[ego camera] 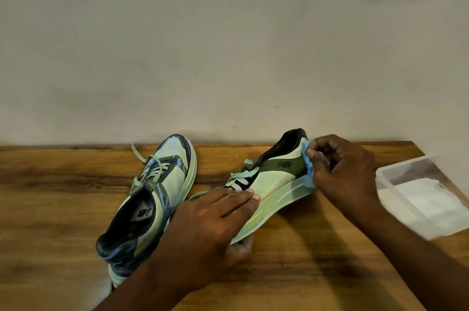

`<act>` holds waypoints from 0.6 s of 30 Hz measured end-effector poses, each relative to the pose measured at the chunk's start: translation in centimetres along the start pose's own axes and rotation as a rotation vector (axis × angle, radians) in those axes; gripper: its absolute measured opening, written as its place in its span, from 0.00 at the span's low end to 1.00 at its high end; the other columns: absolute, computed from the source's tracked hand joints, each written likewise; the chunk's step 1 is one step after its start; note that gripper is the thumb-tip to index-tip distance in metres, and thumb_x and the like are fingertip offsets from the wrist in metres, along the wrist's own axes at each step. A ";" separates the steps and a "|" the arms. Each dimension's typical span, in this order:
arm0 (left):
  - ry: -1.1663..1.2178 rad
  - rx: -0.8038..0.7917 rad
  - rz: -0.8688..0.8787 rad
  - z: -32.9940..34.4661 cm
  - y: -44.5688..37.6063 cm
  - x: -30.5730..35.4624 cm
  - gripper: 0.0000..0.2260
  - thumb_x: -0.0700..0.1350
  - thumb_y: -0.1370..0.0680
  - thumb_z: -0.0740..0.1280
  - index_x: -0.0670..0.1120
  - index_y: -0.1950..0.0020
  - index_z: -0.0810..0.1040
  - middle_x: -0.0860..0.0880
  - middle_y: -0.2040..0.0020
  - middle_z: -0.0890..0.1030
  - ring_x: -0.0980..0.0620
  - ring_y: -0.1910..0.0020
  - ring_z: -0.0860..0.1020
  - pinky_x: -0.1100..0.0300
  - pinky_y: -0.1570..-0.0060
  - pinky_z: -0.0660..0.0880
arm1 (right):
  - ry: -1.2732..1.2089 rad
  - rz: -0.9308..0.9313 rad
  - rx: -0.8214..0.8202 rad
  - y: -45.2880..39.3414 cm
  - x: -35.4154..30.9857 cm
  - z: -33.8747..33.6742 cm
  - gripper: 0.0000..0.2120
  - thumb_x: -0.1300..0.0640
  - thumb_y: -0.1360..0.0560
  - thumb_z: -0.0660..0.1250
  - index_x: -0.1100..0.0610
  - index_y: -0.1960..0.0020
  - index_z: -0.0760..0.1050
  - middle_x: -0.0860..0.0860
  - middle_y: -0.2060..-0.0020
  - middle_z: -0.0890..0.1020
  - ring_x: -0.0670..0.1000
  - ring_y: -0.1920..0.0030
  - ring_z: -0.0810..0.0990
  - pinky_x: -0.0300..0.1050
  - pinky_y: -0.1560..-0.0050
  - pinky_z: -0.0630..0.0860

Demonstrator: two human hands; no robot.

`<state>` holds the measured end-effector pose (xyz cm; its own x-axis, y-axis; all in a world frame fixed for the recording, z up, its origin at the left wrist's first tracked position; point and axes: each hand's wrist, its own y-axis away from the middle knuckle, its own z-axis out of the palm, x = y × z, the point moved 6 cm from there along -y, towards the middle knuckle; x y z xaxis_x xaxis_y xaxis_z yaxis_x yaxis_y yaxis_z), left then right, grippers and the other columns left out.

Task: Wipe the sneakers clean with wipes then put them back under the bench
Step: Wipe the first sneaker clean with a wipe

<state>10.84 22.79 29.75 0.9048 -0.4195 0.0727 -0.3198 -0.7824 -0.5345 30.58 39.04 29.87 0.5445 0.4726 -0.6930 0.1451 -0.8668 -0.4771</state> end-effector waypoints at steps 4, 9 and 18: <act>0.007 0.001 0.027 0.2 0.2 0.2 0.21 0.49 0.27 0.78 0.46 0.36 0.85 0.51 0.37 0.85 0.52 0.43 0.84 0.54 0.53 0.84 | -0.018 0.112 0.077 0.1 1.1 -0.2 0.10 0.62 0.26 0.75 0.47 0.54 0.81 0.42 0.60 0.84 0.42 0.60 0.82 0.42 0.56 0.83; -0.002 0.004 0.028 0.1 -0.2 0.0 0.21 0.49 0.28 0.79 0.46 0.36 0.86 0.52 0.38 0.85 0.53 0.43 0.84 0.55 0.52 0.84 | 0.000 -0.209 0.016 1.9 -2.8 0.6 0.07 0.63 0.26 0.74 0.53 0.50 0.81 0.43 0.56 0.81 0.40 0.55 0.80 0.28 0.57 0.74; -0.018 -0.021 0.041 0.0 0.0 -0.2 0.21 0.50 0.27 0.78 0.46 0.35 0.85 0.51 0.37 0.85 0.53 0.42 0.84 0.54 0.53 0.84 | -0.051 -0.122 0.028 1.7 -2.3 0.9 0.08 0.63 0.26 0.75 0.53 0.50 0.82 0.43 0.56 0.82 0.41 0.54 0.81 0.29 0.57 0.75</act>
<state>10.59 22.85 29.74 0.8955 -0.4436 0.0361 -0.3627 -0.7743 -0.5186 28.86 36.58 30.20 0.4814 0.5826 -0.6548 0.1844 -0.7977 -0.5742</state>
